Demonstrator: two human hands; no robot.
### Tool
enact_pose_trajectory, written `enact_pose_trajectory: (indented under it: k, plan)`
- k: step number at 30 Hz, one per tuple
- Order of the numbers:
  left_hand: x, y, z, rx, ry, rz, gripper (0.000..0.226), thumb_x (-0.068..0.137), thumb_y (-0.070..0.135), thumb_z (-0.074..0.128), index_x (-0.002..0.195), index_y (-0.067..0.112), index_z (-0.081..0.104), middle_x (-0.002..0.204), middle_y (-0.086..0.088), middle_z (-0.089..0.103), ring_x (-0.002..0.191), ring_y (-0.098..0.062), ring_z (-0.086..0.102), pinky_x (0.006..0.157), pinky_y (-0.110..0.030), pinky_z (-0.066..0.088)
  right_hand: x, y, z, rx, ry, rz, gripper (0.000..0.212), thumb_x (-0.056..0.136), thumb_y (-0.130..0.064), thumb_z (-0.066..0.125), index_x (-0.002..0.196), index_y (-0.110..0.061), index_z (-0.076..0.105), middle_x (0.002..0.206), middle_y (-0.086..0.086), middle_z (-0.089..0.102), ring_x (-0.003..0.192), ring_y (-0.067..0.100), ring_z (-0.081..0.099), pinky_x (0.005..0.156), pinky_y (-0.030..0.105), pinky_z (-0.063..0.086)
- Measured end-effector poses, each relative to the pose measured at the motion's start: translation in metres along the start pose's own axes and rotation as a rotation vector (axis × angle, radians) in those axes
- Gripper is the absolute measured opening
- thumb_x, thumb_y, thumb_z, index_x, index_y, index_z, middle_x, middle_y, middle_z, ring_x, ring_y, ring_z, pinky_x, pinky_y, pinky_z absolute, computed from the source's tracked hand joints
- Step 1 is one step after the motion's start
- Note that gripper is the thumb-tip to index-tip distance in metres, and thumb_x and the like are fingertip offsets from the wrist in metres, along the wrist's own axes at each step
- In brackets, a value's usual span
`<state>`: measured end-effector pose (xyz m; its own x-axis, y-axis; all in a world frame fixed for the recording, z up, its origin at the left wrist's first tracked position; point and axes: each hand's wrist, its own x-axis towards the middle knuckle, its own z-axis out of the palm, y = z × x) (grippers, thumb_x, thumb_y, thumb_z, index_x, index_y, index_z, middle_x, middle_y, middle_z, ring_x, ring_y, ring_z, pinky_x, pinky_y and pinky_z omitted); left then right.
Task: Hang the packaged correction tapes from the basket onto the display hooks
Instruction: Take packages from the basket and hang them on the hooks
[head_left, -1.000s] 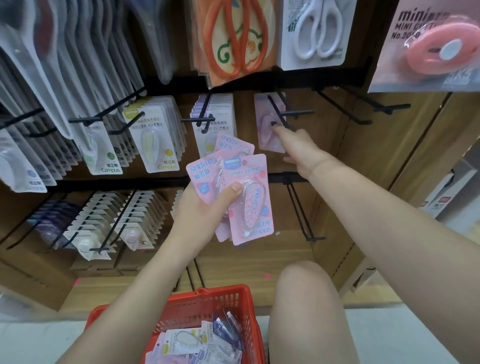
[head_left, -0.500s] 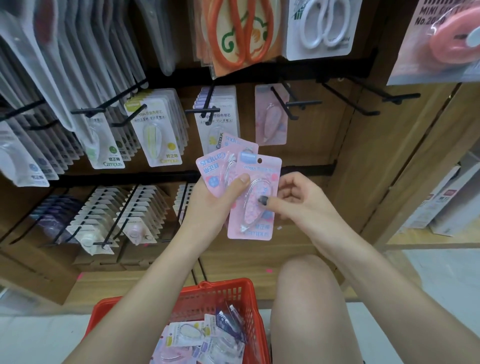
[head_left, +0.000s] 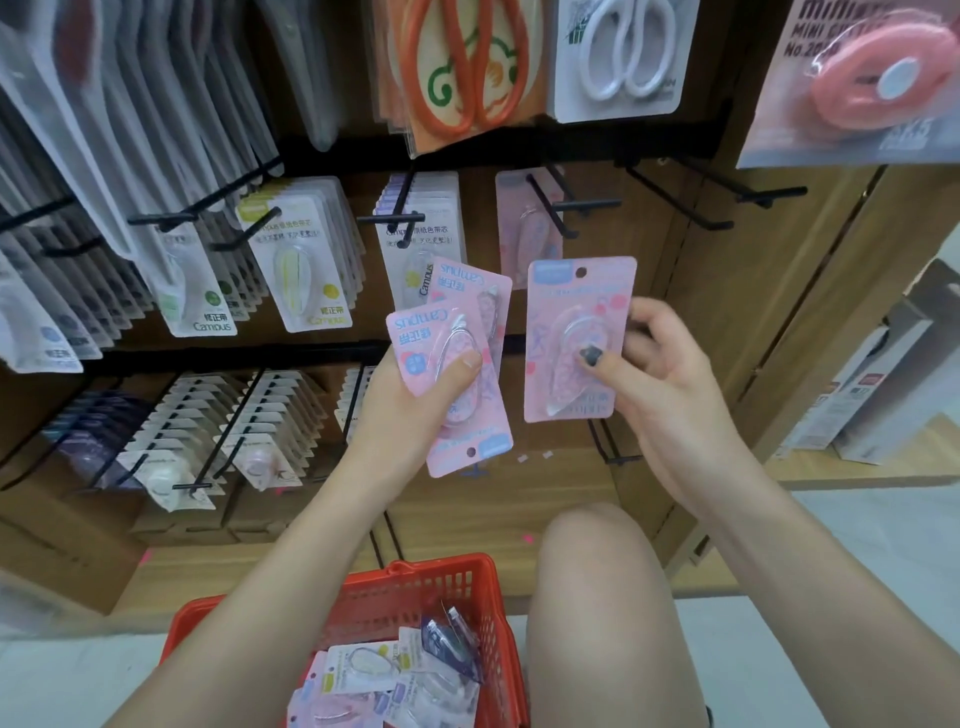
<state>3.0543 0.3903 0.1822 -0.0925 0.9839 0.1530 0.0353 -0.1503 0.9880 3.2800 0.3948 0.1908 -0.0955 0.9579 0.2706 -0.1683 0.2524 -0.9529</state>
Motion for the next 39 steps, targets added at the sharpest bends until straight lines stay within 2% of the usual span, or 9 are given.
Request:
enact_pose_trajectory:
  k: [10, 14, 21, 23, 26, 29, 34, 36, 39]
  plan:
    - [-0.007, 0.002, -0.004, 0.026, -0.041, -0.010, 0.046, 0.082, 0.036, 0.085, 0.122, 0.034, 0.061, 0.114, 0.014, 0.076, 0.105, -0.010, 0.075, 0.085, -0.030, 0.061, 0.013, -0.015, 0.010, -0.076, 0.055, -0.074, 0.028, 0.100, -0.010, 0.067, 0.123, -0.025, 0.062, 0.114, 0.000, 0.078, 0.105, 0.020, 0.076, 0.081, 0.031, 0.062]
    - [-0.008, 0.002, -0.005, 0.009, -0.052, -0.013, 0.049, 0.079, 0.036, 0.079, 0.124, 0.030, 0.061, 0.115, 0.012, 0.077, 0.106, -0.011, 0.075, 0.087, -0.034, 0.061, 0.016, -0.019, 0.017, -0.129, 0.105, -0.109, 0.025, 0.100, -0.013, 0.068, 0.119, -0.026, 0.062, 0.110, -0.003, 0.079, 0.101, 0.018, 0.077, 0.082, 0.033, 0.064]
    - [-0.011, 0.002, -0.005, 0.004, -0.053, -0.027, 0.049, 0.078, 0.032, 0.077, 0.124, 0.024, 0.061, 0.115, 0.005, 0.077, 0.106, -0.017, 0.075, 0.093, -0.044, 0.061, 0.061, -0.005, 0.022, -0.178, 0.239, 0.057, 0.013, 0.097, -0.023, 0.072, 0.108, -0.022, 0.065, 0.089, -0.017, 0.078, 0.083, -0.003, 0.074, 0.059, 0.009, 0.052]
    - [-0.013, 0.003, -0.004, 0.001, -0.069, -0.035, 0.051, 0.078, 0.031, 0.077, 0.125, 0.023, 0.061, 0.115, 0.005, 0.077, 0.106, -0.017, 0.075, 0.090, -0.042, 0.061, 0.087, 0.002, 0.025, -0.218, 0.281, 0.110, 0.014, 0.096, -0.030, 0.074, 0.103, -0.023, 0.065, 0.084, -0.017, 0.075, 0.081, -0.001, 0.073, 0.057, 0.013, 0.052]
    - [-0.014, 0.004, -0.004, -0.006, -0.097, -0.037, 0.049, 0.078, 0.031, 0.078, 0.123, 0.024, 0.061, 0.114, 0.005, 0.077, 0.104, -0.017, 0.076, 0.088, -0.041, 0.061, 0.122, 0.013, 0.027, -0.261, 0.292, 0.180, 0.024, 0.095, -0.038, 0.073, 0.108, -0.019, 0.065, 0.104, -0.001, 0.073, 0.101, 0.018, 0.071, 0.082, 0.033, 0.060]
    - [-0.013, 0.006, -0.003, -0.020, -0.097, -0.040, 0.057, 0.074, 0.039, 0.082, 0.125, 0.025, 0.061, 0.117, 0.004, 0.077, 0.107, -0.019, 0.075, 0.093, -0.048, 0.061, 0.142, 0.012, 0.029, -0.217, 0.274, 0.301, 0.055, 0.093, -0.041, 0.075, 0.135, -0.013, 0.053, 0.125, 0.009, 0.067, 0.116, 0.028, 0.066, 0.105, 0.047, 0.055]
    - [-0.011, 0.005, -0.003, -0.014, -0.124, -0.018, 0.046, 0.084, 0.035, 0.075, 0.128, 0.028, 0.060, 0.118, 0.008, 0.076, 0.108, -0.014, 0.075, 0.088, -0.036, 0.062, 0.138, 0.010, 0.031, -0.528, 0.320, 0.322, 0.080, 0.094, -0.045, 0.072, 0.154, -0.011, 0.033, 0.148, 0.011, 0.051, 0.129, 0.029, 0.054, 0.095, 0.033, 0.046]
    - [-0.010, 0.003, -0.006, -0.005, -0.142, -0.017, 0.045, 0.085, 0.035, 0.075, 0.128, 0.028, 0.061, 0.119, 0.007, 0.076, 0.108, -0.015, 0.075, 0.084, -0.031, 0.062, 0.115, 0.007, 0.034, -0.518, 0.329, 0.243, 0.064, 0.096, -0.044, 0.069, 0.148, -0.017, 0.043, 0.140, 0.003, 0.058, 0.126, 0.024, 0.059, 0.088, 0.030, 0.049]
    - [-0.011, 0.001, -0.010, 0.025, -0.172, -0.017, 0.043, 0.086, 0.036, 0.077, 0.126, 0.029, 0.064, 0.120, 0.006, 0.076, 0.109, -0.016, 0.075, 0.083, -0.029, 0.062, 0.080, -0.004, 0.037, -0.138, 0.111, 0.251, 0.028, 0.100, -0.038, 0.064, 0.120, -0.019, 0.066, 0.116, 0.007, 0.075, 0.099, 0.017, 0.075, 0.077, 0.025, 0.059]
